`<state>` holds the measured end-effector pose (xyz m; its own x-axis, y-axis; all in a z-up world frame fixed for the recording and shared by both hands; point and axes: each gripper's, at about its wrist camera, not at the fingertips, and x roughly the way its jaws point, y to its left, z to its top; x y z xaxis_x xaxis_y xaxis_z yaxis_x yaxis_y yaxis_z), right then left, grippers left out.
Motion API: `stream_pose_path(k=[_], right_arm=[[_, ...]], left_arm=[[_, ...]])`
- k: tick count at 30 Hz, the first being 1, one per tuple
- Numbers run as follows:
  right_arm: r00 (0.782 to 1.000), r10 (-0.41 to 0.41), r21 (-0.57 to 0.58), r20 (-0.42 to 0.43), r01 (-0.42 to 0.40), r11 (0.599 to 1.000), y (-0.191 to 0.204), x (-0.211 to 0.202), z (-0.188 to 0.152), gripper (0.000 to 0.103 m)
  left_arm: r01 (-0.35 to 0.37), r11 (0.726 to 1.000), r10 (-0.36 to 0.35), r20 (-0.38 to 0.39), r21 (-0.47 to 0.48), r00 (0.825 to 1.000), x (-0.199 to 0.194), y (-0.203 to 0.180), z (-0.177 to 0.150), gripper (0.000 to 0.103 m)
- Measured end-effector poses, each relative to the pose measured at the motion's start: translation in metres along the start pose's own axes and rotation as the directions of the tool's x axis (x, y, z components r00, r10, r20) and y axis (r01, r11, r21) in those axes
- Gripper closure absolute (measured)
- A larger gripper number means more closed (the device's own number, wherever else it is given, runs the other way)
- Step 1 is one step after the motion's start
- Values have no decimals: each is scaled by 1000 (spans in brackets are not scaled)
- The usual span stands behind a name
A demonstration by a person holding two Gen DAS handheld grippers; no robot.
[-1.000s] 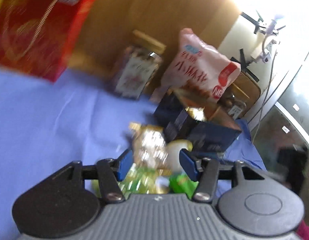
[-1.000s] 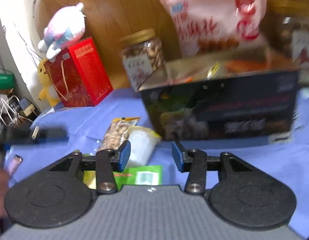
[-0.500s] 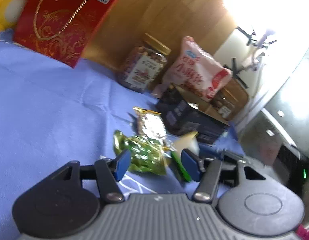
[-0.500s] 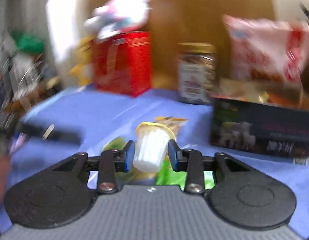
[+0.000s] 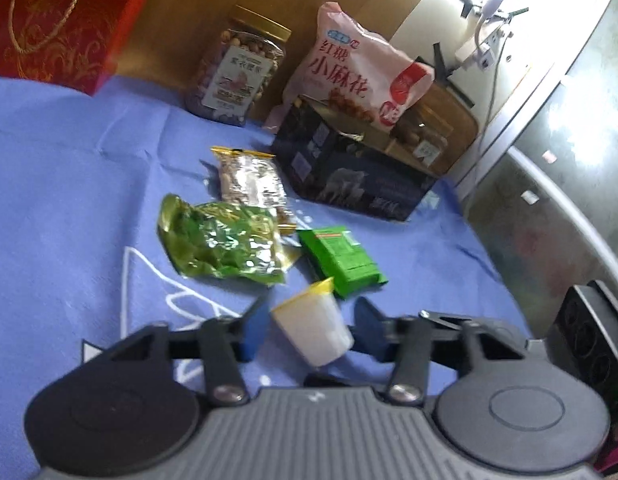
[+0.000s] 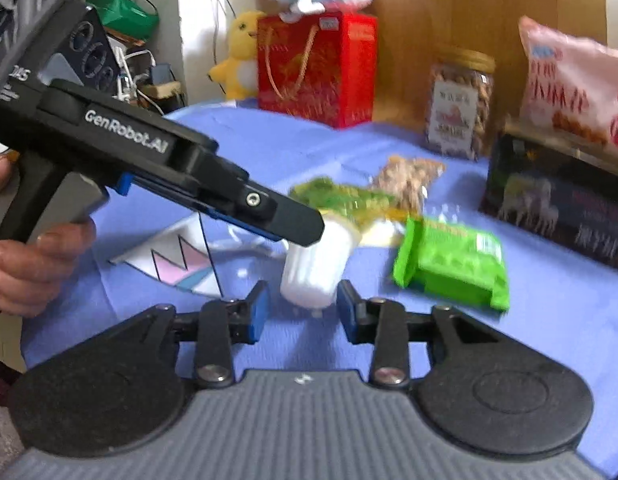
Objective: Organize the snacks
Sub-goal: 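Grasp the white yogurt cup with the left tool, then lift the yogurt cup into the tin box and release it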
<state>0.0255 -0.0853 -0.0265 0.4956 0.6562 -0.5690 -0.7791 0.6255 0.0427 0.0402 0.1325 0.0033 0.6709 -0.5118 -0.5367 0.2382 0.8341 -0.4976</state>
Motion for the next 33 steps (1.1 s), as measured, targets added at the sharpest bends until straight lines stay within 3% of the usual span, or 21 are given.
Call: stream_pose_path(k=[5, 6, 10, 12, 15, 17, 19, 21, 23, 26, 29, 33], right_arm=[[1000, 7, 50, 22, -8, 999, -6, -4, -2, 73], [1000, 13, 59, 25, -15, 998, -7, -5, -2, 90], [998, 30, 43, 56, -32, 999, -6, -9, -1, 92], [998, 14, 15, 66, -15, 1000, -4, -10, 1, 90], [1000, 8, 31, 18, -9, 999, -12, -7, 2, 90], [1000, 16, 44, 17, -16, 999, -17, -12, -1, 89], [999, 24, 63, 33, -26, 998, -22, -19, -1, 83], [998, 10, 69, 64, -15, 998, -26, -25, 1, 66], [996, 7, 76, 92, -14, 997, -29, -27, 6, 61], [996, 32, 73, 85, -39, 997, -34, -18, 14, 60], [998, 36, 21, 57, -37, 999, -31, -5, 20, 57], [998, 63, 18, -8, -63, 998, -29, 21, 24, 55]], left_arm=[[-12, 1000, 12, 7, -26, 1000, 0, 2, 6, 77], [-5, 1000, 5, 8, -20, 1000, 1, 0, 8, 79], [35, 999, -35, 6, 40, 999, 9, -20, 18, 78], [54, 997, -53, -12, 58, 999, 17, -27, 22, 78], [-16, 994, 16, 5, 106, 1000, 21, -34, 26, 74], [-12, 995, 13, -4, 96, 1000, 16, -30, 27, 64], [-24, 997, 24, 13, 68, 1000, 7, -21, 27, 54], [-45, 999, 44, 25, 22, 999, 1, -10, 27, 54], [-24, 997, 26, 21, -74, 999, -4, 6, 26, 54], [39, 986, -38, 9, -163, 999, -8, 20, 20, 54], [75, 984, -75, 3, -162, 997, -7, 18, 16, 54], [60, 986, -64, -20, -155, 998, 7, 16, 15, 56]])
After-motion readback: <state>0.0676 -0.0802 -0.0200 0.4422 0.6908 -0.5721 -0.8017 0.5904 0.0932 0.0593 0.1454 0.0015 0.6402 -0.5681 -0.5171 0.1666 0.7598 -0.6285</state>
